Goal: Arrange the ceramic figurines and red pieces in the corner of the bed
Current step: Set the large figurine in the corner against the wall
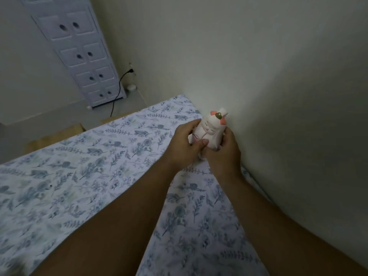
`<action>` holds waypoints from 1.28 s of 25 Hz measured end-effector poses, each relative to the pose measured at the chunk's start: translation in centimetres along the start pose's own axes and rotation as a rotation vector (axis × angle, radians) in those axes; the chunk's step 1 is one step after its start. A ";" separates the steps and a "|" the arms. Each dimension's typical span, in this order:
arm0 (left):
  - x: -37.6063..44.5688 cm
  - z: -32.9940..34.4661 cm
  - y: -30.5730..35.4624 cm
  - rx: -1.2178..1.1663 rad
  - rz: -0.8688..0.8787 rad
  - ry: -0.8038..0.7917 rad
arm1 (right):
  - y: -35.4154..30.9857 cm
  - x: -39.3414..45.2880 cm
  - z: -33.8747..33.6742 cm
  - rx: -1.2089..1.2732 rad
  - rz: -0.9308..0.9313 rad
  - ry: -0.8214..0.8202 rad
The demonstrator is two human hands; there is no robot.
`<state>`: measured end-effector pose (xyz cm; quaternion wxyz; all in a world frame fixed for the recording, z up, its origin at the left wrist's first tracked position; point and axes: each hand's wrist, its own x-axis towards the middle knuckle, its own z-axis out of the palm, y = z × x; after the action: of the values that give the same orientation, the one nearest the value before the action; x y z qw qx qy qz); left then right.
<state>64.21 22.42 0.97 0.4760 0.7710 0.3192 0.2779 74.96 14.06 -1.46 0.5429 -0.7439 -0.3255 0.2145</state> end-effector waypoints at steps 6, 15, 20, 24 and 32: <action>2.8 1.2 -1.7 -0.009 -0.078 -0.038 | 2.1 1.7 0.3 0.071 0.000 0.079; 2.2 2.7 -2.2 0.036 -0.065 -0.013 | 3.4 0.6 0.7 0.070 0.018 0.102; 1.0 1.7 -1.0 -0.036 -0.158 -0.002 | 3.3 1.0 -0.4 -0.044 -0.027 0.019; -5.1 -1.4 -0.2 0.097 -0.174 0.046 | 2.2 -3.2 -1.1 -0.331 0.007 0.078; -26.4 -13.4 -2.6 0.348 -0.360 0.309 | -2.2 -18.5 8.3 -0.645 -0.300 -0.391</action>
<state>36.87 10.80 0.52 0.3240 0.7205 0.5624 0.2441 55.94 6.74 -2.63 0.2347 -0.7657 -0.5780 0.1571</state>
